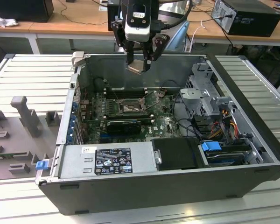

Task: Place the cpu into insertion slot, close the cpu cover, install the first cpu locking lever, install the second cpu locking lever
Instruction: 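Place the cpu into insertion slot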

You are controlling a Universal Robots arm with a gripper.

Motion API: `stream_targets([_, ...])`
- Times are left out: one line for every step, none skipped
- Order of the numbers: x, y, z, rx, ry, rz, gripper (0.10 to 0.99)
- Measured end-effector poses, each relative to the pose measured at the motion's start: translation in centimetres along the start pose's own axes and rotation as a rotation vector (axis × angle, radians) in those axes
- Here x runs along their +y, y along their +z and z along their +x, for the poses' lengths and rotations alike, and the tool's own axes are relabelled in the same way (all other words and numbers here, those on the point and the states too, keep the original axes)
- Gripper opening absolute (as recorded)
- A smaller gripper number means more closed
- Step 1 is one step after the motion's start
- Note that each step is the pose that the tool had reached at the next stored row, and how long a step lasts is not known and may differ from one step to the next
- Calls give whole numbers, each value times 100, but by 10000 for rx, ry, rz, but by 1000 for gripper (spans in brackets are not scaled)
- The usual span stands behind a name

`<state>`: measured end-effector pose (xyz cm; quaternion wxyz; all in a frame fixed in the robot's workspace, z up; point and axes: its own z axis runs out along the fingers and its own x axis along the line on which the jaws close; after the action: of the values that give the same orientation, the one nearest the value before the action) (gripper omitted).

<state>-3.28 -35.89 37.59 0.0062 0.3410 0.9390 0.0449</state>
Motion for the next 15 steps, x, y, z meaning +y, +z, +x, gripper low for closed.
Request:
stream_targets([0, 0, 0, -3, 36, -1, 529])
stream_targets([0, 0, 0, -6, 71, -2, 529])
stream_targets([0, 0, 0, -10, 106, -3, 529])
stream_targets([0, 0, 0, -12, 138, -3, 529])
stream_targets([0, 0, 0, -20, 224, -5, 529])
stream_targets([0, 1, 0, -27, 306, -6, 529])
stream_targets([0, 0, 0, -30, 342, -7, 529])
stream_targets([0, 1, 0, -33, 374, -7, 529])
stream_targets([0, 1, 0, -38, 430, -8, 529])
stream_targets([0, 1, 0, -41, 464, -9, 529])
stream_targets([0, 1, 0, -44, 497, -11, 529])
stream_targets([0, 1, 0, -47, 532, -11, 529])
stream_targets([0, 1, 0, -52, 589, -11, 529])
stream_targets([0, 1, 0, -59, 660, -13, 529])
stream_targets([0, 1, 0, -63, 708, -14, 529])
